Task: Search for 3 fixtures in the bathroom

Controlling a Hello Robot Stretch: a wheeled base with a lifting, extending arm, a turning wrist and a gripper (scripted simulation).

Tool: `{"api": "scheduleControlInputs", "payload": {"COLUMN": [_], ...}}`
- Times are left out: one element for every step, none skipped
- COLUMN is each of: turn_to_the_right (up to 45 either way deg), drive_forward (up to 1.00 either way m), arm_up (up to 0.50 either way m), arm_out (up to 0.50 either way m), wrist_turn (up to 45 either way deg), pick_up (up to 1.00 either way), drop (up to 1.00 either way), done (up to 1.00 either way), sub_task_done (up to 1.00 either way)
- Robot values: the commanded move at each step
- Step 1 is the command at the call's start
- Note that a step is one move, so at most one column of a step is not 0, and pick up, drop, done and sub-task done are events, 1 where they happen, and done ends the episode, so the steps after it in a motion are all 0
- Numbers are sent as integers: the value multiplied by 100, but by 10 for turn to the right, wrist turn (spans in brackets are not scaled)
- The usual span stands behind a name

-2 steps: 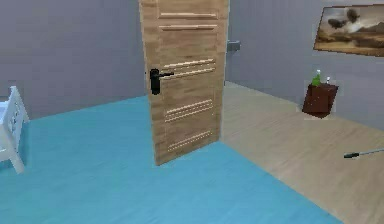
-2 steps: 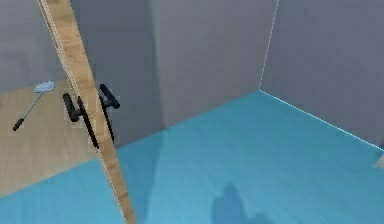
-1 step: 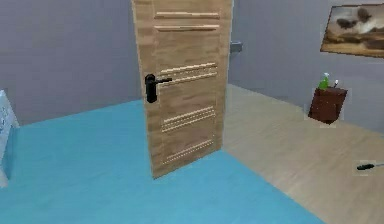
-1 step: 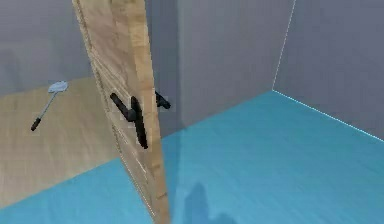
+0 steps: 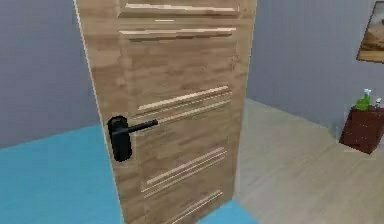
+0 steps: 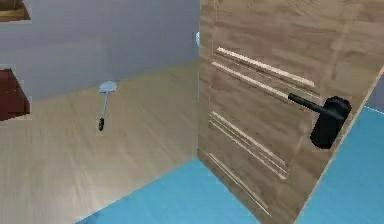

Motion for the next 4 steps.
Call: {"api": "scheduleControlInputs", "payload": {"turn_to_the_right": [450, 90, 0, 120], "drive_forward": [0, 0, 100, 0], "arm_up": [0, 0, 0, 0], "arm_out": [0, 0, 0, 0], "wrist_turn": [0, 0, 0, 0], "pick_up": [0, 0, 0, 0], "drop": [0, 0, 0, 0], "done": [0, 0, 0, 0], "sub_task_done": [0, 0, 0, 0]}}
